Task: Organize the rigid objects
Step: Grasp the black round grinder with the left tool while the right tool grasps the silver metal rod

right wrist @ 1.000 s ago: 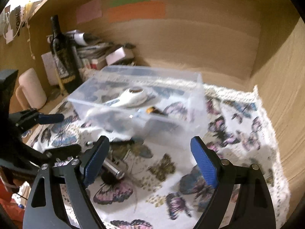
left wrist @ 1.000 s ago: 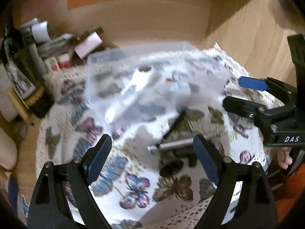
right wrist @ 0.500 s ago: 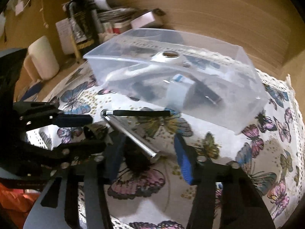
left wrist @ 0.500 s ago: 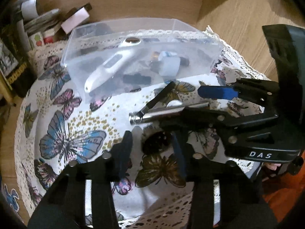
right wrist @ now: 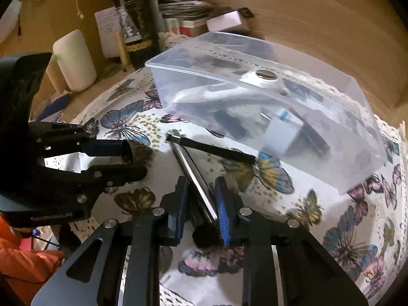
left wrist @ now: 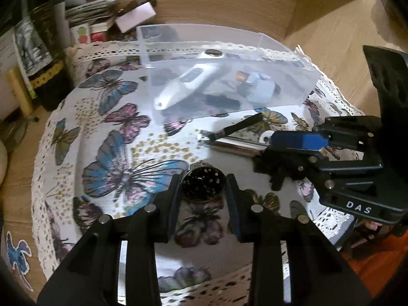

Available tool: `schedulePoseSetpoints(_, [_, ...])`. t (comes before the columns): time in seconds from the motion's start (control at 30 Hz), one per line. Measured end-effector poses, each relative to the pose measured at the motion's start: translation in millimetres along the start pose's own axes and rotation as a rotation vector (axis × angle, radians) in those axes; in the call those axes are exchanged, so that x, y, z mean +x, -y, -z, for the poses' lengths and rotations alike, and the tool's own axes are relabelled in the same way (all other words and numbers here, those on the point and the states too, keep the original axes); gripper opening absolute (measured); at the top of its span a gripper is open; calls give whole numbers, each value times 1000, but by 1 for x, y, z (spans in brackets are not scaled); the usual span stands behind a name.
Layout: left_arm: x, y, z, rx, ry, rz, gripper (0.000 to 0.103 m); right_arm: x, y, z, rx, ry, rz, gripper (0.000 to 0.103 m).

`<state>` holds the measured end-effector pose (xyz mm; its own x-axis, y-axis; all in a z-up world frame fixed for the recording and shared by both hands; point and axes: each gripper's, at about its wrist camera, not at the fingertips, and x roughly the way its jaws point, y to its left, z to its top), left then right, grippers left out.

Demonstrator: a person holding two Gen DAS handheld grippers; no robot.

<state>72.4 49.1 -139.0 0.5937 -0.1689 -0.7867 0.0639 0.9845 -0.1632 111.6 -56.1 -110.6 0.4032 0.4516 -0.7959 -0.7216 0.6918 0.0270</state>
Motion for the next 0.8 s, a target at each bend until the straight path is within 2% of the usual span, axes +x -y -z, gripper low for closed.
schedulePoseSetpoints(0.23, [-4, -8, 6, -3, 5, -4, 34, 32, -8, -15, -39, -67, -12, 20])
schedulePoseSetpoints(0.37, [-3, -7, 6, -6, 9, -2, 34, 37, -9, -19, -33, -53, -8, 19])
schedulePoseSetpoints(0.43, [-1, -5, 6, -3, 9, -2, 35, 37, -7, -18, -28, -44, -2, 15])
schedulePoseSetpoints(0.6, [-2, -5, 5, -5, 24, -10, 33, 24, -1, -15, 13, 13, 10, 14])
schedulePoseSetpoints(0.8, [-17, -6, -3, -19, 73, -4, 33, -13, 8, -12, 52, 121, 53, 14])
